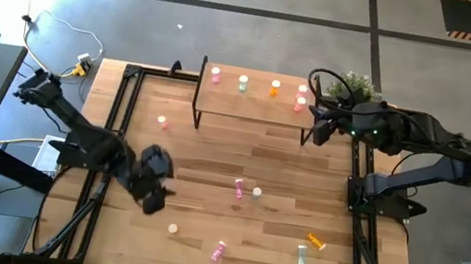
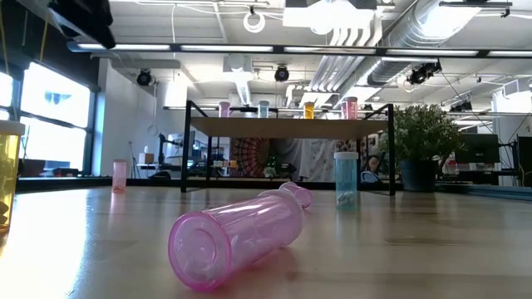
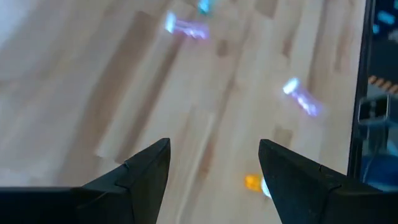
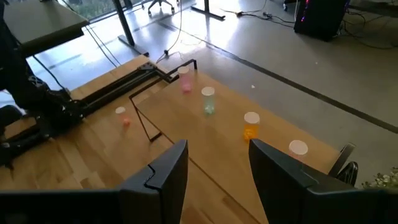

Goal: Pick and place medicine bottles onto shelf by color
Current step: Put the left orange pill bottle on the shelf aligned with the other orange pill bottle

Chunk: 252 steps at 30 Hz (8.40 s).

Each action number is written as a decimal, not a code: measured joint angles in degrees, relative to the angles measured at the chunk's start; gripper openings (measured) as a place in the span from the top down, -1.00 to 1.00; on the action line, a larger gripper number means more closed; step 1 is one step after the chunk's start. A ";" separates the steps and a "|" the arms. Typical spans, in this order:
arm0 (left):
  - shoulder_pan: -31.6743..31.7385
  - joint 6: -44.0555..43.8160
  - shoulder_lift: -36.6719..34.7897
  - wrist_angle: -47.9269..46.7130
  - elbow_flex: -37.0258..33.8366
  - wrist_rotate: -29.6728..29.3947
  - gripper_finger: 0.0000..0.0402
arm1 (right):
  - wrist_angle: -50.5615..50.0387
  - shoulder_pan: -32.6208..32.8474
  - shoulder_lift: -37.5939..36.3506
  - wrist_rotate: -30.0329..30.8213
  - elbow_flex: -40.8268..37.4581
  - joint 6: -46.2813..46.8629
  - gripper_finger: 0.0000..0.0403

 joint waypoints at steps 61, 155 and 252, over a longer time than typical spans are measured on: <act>-8.39 -8.91 27.43 16.05 0.00 6.12 0.46 | -2.50 0.00 0.02 -2.74 -0.11 -2.78 0.20; 37.60 77.70 25.23 18.71 42.84 29.78 0.42 | 14.05 -11.41 11.32 -53.49 -0.17 -24.23 0.21; 46.48 52.20 4.33 31.56 13.51 29.97 -0.17 | 83.97 8.08 -8.13 7.40 -53.04 -17.03 0.59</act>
